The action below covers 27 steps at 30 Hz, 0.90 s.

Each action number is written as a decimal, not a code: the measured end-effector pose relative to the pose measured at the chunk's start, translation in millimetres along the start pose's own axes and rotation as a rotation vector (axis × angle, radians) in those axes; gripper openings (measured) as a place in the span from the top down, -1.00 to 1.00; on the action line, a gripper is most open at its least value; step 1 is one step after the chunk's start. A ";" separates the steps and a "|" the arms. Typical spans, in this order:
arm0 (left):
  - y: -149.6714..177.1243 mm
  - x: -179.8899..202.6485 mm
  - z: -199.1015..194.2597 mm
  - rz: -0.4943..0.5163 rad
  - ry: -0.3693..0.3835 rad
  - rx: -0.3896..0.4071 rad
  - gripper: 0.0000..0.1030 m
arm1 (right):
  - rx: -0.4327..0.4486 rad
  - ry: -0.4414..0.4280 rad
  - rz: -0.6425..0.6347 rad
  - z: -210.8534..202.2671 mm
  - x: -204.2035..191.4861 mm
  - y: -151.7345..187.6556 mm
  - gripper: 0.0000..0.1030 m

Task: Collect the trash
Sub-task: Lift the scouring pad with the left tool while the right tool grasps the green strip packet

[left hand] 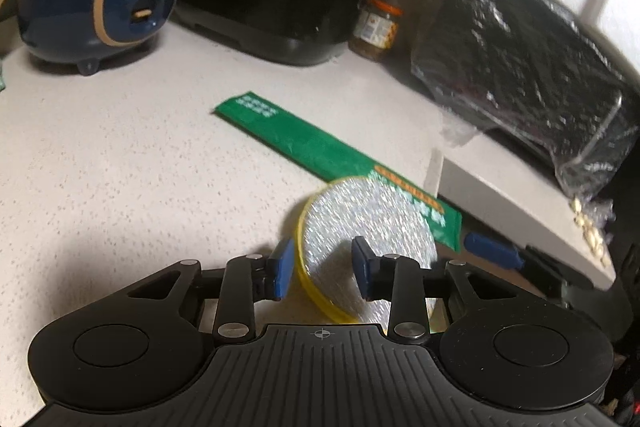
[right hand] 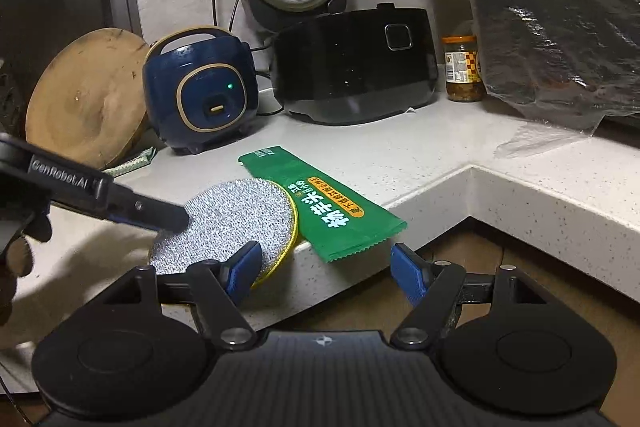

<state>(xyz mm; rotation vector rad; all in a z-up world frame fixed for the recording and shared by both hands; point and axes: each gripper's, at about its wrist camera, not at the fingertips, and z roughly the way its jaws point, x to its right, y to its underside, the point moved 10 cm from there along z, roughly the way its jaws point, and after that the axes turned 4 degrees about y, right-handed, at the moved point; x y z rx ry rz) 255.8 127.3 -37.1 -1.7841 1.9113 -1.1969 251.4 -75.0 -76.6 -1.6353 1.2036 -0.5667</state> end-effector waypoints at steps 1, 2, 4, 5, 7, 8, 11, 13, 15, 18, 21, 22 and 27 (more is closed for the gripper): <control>-1.4 -2.0 0.2 -0.010 0.004 0.008 0.31 | -0.001 0.000 0.000 0.0 0.6 0.5 -0.41; -2.2 -3.8 0.9 -0.023 0.010 0.009 0.31 | -0.002 -0.001 0.002 0.1 0.9 1.2 -0.41; -2.6 -4.2 2.7 -0.047 0.032 0.007 0.31 | -0.005 -0.001 0.003 0.0 1.6 2.4 -0.41; -2.2 -3.4 3.5 -0.058 0.047 0.004 0.30 | -0.005 -0.001 0.003 -0.1 1.5 2.7 -0.41; 0.1 0.3 4.9 -0.069 0.065 -0.003 0.19 | -0.004 0.001 0.000 -0.3 0.9 3.3 -0.41; 1.4 2.6 5.9 -0.065 0.069 -0.007 0.19 | -0.003 0.002 -0.001 -0.3 0.8 3.6 -0.41; 1.9 6.3 4.5 -0.048 0.068 0.000 0.22 | -0.004 0.002 -0.001 -0.1 1.3 4.0 -0.41; 1.2 5.8 0.6 -0.065 0.081 0.004 0.35 | -0.005 0.001 0.000 -0.4 2.1 4.8 -0.41; 1.1 3.1 -3.4 -0.103 0.088 -0.001 0.43 | -0.006 0.003 -0.002 -0.5 2.6 5.2 -0.41; 0.8 8.5 -10.0 -0.093 0.129 0.009 0.46 | -0.006 0.007 -0.007 -0.2 2.0 5.4 -0.41; 1.6 16.0 -12.7 -0.096 0.204 0.007 0.48 | -0.008 0.012 -0.011 1.7 1.1 6.2 -0.41; 3.3 19.1 -11.0 -0.104 0.247 -0.010 0.51 | -0.010 0.012 -0.009 2.8 1.2 7.0 -0.41; 15.2 23.5 6.7 -0.126 0.228 -0.040 0.50 | -0.011 0.008 -0.003 3.1 2.1 7.8 -0.41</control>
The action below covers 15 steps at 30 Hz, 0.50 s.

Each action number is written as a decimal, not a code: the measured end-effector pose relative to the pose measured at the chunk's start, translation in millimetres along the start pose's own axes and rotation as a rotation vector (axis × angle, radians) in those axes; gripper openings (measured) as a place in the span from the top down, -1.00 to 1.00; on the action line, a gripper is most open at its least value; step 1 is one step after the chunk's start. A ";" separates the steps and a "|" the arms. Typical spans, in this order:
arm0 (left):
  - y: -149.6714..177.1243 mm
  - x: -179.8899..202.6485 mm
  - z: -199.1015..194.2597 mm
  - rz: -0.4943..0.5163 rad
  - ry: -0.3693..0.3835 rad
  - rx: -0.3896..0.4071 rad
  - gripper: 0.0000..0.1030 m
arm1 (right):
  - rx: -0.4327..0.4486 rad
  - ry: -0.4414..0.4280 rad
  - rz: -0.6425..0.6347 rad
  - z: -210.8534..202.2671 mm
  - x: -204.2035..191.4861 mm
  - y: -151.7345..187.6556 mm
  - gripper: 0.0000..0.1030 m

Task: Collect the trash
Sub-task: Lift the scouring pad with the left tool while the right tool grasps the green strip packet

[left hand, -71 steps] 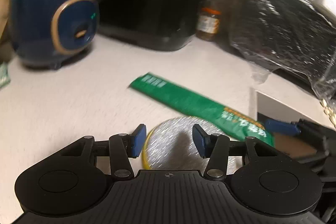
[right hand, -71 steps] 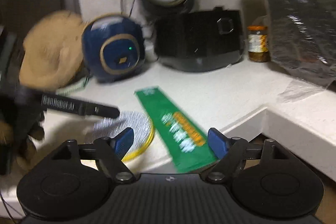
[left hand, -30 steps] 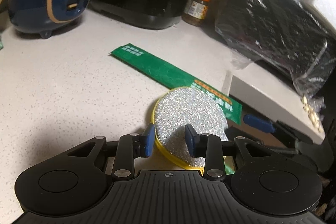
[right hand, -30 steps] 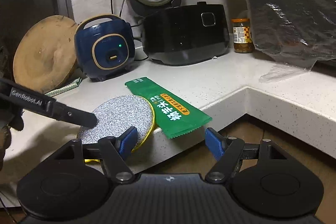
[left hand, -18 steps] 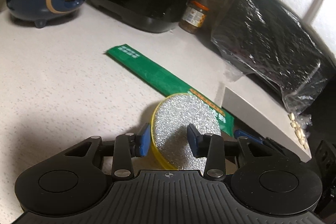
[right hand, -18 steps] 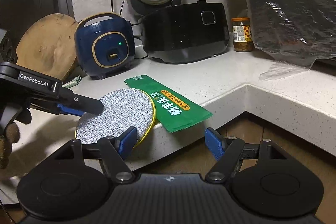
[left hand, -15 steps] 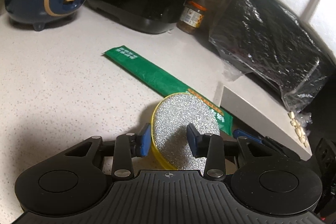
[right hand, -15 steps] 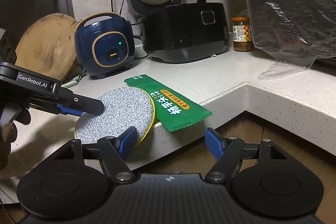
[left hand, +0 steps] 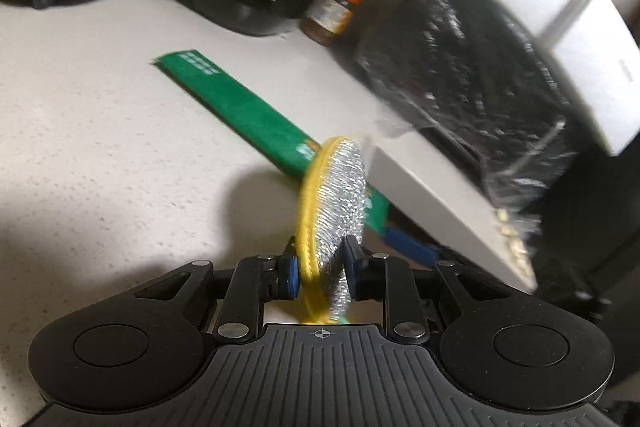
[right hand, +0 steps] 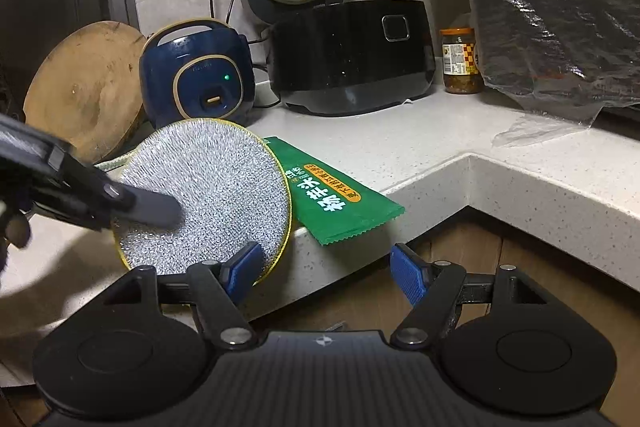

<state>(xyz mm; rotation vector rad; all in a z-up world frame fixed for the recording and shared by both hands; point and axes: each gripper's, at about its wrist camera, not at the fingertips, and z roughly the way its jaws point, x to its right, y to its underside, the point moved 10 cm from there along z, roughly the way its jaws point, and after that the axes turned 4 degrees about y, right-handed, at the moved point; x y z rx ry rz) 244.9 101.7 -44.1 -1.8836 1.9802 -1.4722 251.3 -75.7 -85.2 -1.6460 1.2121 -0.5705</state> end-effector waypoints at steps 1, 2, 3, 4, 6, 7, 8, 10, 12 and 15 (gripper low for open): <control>-2.3 -0.8 -0.3 -0.003 -0.004 0.012 0.51 | 0.001 0.002 -0.002 -0.8 0.0 -0.1 -0.41; -5.5 -2.0 -1.7 -0.014 -0.014 0.024 0.54 | 0.003 0.002 -0.008 -1.9 -0.4 -0.5 -0.41; -7.9 -2.2 -3.5 -0.022 -0.020 0.033 0.56 | 0.007 0.001 -0.017 -3.8 -1.1 -1.1 -0.41; -10.0 -1.6 -6.5 -0.018 -0.029 0.044 0.59 | 0.010 -0.001 -0.028 -5.9 -2.2 -2.8 -0.41; -12.5 -0.1 -15.4 0.013 -0.062 0.067 0.60 | 0.034 -0.002 -0.062 -12.2 -5.8 -9.6 -0.41; -13.0 0.6 -19.8 0.026 -0.079 0.078 0.64 | 0.053 0.001 -0.084 -15.6 -8.1 -15.8 -0.41; -13.7 0.0 -24.1 0.035 -0.096 0.087 0.64 | 0.071 0.004 -0.103 -17.6 -10.6 -22.2 -0.41; -13.9 -2.7 -32.7 0.049 -0.131 0.109 0.64 | 0.093 0.010 -0.146 -15.6 -16.1 -36.1 -0.43; -12.3 -7.5 -39.3 0.044 -0.154 0.119 0.64 | 0.083 0.013 -0.181 -3.2 -20.1 -44.7 -0.50; -8.1 -16.7 -48.6 0.027 -0.174 0.127 0.64 | 0.012 0.035 -0.200 30.5 -20.0 -46.5 -0.50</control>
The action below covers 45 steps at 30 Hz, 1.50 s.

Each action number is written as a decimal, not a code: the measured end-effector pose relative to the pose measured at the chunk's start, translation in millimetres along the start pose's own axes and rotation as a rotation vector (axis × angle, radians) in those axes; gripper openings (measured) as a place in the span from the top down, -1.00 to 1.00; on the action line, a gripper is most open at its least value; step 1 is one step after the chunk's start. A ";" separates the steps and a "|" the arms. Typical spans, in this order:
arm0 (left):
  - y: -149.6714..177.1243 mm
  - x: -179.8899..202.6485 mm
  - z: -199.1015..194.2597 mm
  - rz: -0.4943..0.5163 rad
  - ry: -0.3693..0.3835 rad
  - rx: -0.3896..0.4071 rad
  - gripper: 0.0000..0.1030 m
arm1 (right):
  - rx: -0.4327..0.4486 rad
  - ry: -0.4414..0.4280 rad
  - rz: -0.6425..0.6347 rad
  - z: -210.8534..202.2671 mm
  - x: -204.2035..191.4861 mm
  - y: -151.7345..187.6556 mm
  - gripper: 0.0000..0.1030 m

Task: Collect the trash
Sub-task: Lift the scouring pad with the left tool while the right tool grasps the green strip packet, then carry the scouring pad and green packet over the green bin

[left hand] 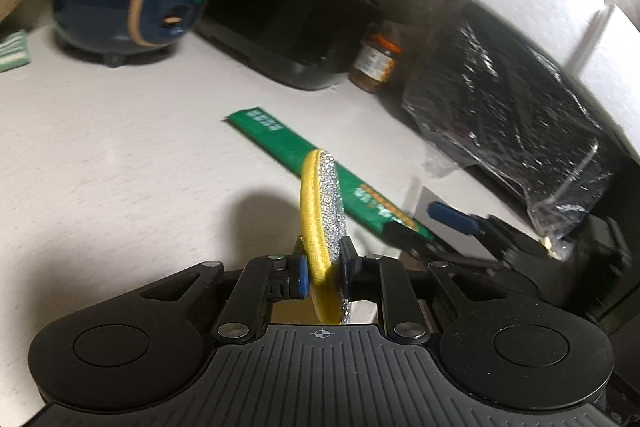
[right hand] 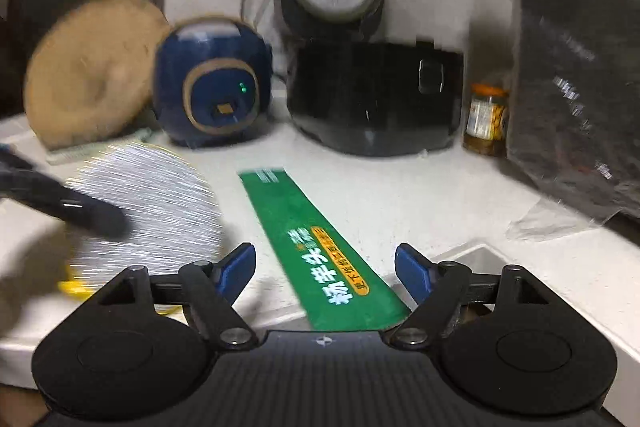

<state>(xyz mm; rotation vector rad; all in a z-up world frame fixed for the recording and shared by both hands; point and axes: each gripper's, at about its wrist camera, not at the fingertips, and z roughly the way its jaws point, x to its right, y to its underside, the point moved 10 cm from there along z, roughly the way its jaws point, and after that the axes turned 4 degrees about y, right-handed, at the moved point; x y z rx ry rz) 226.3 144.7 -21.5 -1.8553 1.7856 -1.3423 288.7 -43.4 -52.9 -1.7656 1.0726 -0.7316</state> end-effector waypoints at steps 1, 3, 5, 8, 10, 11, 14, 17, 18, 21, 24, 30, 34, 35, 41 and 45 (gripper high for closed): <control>0.8 -2.4 -2.3 -0.002 -0.006 0.001 0.64 | -0.023 -0.008 0.003 8.8 -1.1 1.8 -0.50; 0.7 -7.7 -7.0 -0.006 -0.018 0.007 0.64 | -0.066 -0.045 0.015 20.6 -5.2 5.2 -0.51; -0.9 -12.5 -10.5 -0.007 -0.035 0.015 0.64 | -0.096 -0.125 0.003 23.0 -16.3 3.2 -0.51; -3.4 -18.1 -14.2 -0.010 -0.056 0.029 0.64 | -0.113 -0.206 -0.002 27.5 -26.8 -14.0 -0.51; -3.1 -18.4 -15.7 -0.008 -0.067 0.036 0.64 | -0.123 -0.177 -0.024 42.4 -27.7 -27.8 -0.51; -2.2 -17.2 -16.5 -0.005 -0.068 0.040 0.64 | -0.145 -0.169 -0.020 51.7 -28.0 -31.2 -0.51; 2.1 -13.2 -20.1 0.014 -0.074 0.050 0.64 | -0.231 -0.180 0.024 80.8 -28.7 -34.1 -0.51; 5.0 -13.2 -25.2 0.016 -0.077 0.053 0.64 | -0.239 -0.180 0.008 84.1 -31.4 -30.3 -0.36; 4.7 -15.0 -27.1 0.011 -0.083 0.057 0.64 | -0.236 -0.181 -0.009 81.3 -33.3 -28.6 -0.06; 1.9 -20.8 -30.6 -0.004 -0.102 0.074 0.64 | -0.243 -0.208 -0.020 65.8 -38.8 -23.3 0.47; 2.5 -17.0 -32.3 -0.013 -0.103 0.082 0.64 | -0.231 -0.275 0.023 39.3 -41.7 -22.9 0.59; 16.9 34.2 -29.3 0.030 -0.012 0.071 0.64 | -0.116 -0.302 0.094 -35.3 -18.7 -26.9 0.60; 50.6 79.3 -19.6 0.048 0.126 0.061 0.64 | -0.050 -0.265 0.146 -89.0 12.5 -11.3 0.60; 63.3 90.3 -13.5 0.053 0.167 0.051 0.64 | -0.043 -0.250 0.160 -101.0 20.6 -2.6 0.60; 170.7 113.2 68.0 0.054 0.289 -0.183 0.64 | -0.070 -0.092 0.222 -153.8 76.0 79.8 0.60; 245.2 92.9 151.1 -0.055 0.266 -0.397 0.64 | -0.185 0.004 0.320 -162.0 108.3 156.1 0.60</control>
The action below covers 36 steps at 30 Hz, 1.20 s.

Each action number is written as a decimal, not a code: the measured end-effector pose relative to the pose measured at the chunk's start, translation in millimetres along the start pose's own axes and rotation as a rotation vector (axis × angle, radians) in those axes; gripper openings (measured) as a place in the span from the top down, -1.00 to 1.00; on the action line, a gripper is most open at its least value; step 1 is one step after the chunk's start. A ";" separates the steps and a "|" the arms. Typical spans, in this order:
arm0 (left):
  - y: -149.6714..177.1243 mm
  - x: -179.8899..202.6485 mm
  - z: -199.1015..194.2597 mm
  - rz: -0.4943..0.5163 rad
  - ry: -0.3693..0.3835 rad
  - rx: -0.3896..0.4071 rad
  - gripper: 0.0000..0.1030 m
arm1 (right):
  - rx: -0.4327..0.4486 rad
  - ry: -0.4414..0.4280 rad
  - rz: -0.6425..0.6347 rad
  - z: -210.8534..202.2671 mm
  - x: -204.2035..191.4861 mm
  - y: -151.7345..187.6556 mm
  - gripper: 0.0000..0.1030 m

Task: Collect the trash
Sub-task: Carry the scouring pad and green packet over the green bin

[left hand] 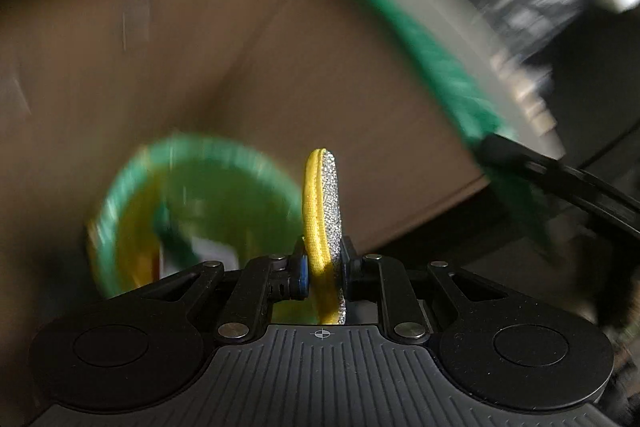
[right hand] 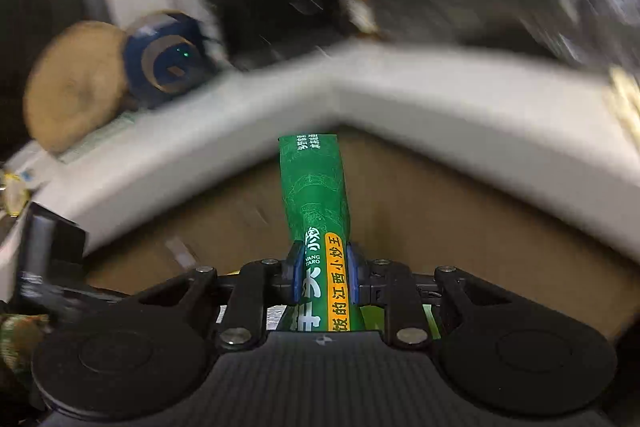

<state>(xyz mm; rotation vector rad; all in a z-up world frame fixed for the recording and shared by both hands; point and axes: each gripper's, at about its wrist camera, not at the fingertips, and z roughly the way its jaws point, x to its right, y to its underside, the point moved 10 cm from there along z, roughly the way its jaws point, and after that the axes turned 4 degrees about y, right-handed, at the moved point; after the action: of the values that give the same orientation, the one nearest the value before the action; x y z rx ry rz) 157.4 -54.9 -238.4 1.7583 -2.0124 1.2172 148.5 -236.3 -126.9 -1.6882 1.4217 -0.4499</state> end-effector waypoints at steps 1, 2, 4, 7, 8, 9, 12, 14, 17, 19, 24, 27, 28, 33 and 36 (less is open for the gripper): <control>7.2 -13.7 21.1 -0.033 -0.014 -0.042 0.64 | -0.038 0.021 0.029 7.3 10.9 16.4 0.60; 14.9 -27.8 42.5 -0.069 -0.027 -0.083 0.64 | -0.079 0.037 0.061 13.3 22.8 32.1 0.60; 28.4 -59.5 81.8 -0.147 -0.060 -0.146 0.64 | -0.165 0.063 0.119 25.3 46.6 65.3 0.60; 41.5 -100.0 132.2 -0.239 -0.111 -0.209 0.65 | -0.252 0.090 0.162 46.5 63.3 101.2 0.60; 46.9 -110.8 142.8 -0.244 -0.122 -0.228 0.62 | -0.279 0.089 0.177 53.4 66.8 110.5 0.60; 50.7 -121.5 157.8 -0.251 -0.139 -0.252 0.60 | -0.306 0.085 0.193 60.8 69.8 119.2 0.60; 57.4 -149.6 181.5 -0.253 -0.207 -0.266 0.56 | -0.398 0.090 0.229 86.2 76.4 145.1 0.60; 57.6 -161.3 189.0 -0.188 -0.269 -0.258 0.55 | -0.449 0.094 0.233 100.9 75.8 159.9 0.60; 54.7 -170.5 180.7 -0.134 -0.313 -0.230 0.53 | -0.535 0.103 0.247 123.0 76.7 177.0 0.60; 50.0 -169.5 169.5 -0.158 -0.258 -0.209 0.54 | -0.587 0.111 0.244 134.5 73.9 190.1 0.60; 37.4 -157.3 144.4 -0.119 -0.219 -0.182 0.54 | -0.694 0.156 0.173 156.0 80.1 206.0 0.59; 31.8 -148.4 132.4 -0.083 -0.221 -0.172 0.54 | -0.771 0.177 0.170 173.6 87.3 212.4 0.59; 28.6 -143.8 128.8 -0.064 -0.227 -0.170 0.54 | -0.804 0.184 0.167 181.5 89.0 214.6 0.59; 17.8 -127.0 100.0 0.019 -0.226 -0.138 0.54 | -0.907 0.248 0.056 220.1 89.7 218.7 0.59; 11.3 -118.9 80.7 0.014 -0.189 -0.108 0.54 | -0.945 0.262 0.019 249.2 89.7 222.4 0.59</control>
<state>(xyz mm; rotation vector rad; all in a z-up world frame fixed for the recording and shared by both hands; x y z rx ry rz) 207.6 -24.2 -369.9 1.8715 -2.1520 0.9580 220.1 -221.3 -465.0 -2.3970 2.0219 0.0572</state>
